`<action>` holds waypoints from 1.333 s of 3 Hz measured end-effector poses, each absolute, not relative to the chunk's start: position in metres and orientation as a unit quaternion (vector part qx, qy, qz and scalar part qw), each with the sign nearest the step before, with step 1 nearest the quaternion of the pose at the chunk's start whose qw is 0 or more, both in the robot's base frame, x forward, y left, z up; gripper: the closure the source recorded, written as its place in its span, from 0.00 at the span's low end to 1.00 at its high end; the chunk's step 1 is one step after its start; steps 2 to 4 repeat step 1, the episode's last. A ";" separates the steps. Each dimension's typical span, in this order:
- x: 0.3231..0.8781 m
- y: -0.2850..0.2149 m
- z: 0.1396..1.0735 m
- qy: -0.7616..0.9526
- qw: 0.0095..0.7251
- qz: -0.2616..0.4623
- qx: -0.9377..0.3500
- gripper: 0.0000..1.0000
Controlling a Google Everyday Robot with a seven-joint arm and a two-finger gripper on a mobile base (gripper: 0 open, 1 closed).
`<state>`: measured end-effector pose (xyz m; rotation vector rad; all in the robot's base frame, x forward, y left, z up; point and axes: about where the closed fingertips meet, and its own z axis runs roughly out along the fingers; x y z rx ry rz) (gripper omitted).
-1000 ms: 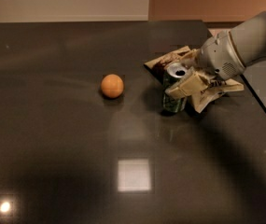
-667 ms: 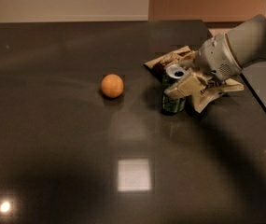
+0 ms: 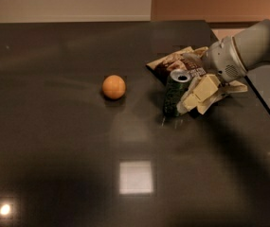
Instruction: Move green can near brown chip bag
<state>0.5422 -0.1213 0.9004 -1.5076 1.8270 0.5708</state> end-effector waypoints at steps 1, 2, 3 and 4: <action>0.542 -0.121 0.900 0.704 0.345 0.220 -0.581 0.00; 0.542 -0.121 0.900 0.704 0.345 0.220 -0.581 0.00; 0.542 -0.121 0.900 0.704 0.345 0.220 -0.581 0.00; 0.542 -0.121 0.900 0.704 0.345 0.220 -0.581 0.00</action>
Offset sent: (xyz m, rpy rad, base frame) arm 0.0000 0.0000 0.0000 0.0000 0.0000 0.0000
